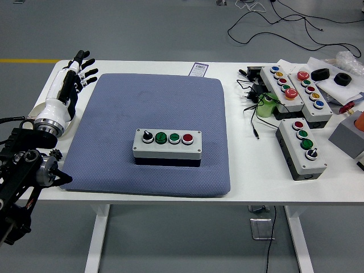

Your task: Pick up the button,place it on the desk,press the button,press the button

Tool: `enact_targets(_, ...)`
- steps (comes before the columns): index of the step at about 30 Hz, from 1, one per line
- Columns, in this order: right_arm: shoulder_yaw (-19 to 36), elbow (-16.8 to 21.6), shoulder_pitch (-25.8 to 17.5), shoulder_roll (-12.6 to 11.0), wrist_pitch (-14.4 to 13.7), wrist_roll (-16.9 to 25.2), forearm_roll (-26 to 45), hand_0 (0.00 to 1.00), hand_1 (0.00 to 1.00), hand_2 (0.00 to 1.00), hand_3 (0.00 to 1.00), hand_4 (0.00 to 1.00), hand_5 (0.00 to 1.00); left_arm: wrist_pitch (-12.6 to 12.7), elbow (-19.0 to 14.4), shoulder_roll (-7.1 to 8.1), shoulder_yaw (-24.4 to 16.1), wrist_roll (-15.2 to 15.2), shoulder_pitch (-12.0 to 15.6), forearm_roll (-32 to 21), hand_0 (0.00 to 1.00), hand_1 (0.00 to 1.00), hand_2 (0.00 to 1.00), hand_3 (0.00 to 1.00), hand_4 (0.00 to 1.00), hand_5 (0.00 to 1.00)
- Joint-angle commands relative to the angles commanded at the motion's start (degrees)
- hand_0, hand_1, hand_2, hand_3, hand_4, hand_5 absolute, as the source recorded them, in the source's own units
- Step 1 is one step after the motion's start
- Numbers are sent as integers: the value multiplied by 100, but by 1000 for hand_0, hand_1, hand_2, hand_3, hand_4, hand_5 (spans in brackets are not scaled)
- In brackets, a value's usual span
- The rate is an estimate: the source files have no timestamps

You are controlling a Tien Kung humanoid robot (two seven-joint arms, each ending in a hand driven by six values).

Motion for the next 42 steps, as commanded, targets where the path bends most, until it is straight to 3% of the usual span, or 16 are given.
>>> enact_targets(42,89,0,58,22,-17,16,0,673,658,674,624,310,173,-234,49,19,-99,170,-16,26,784,840,877,889,688,998)
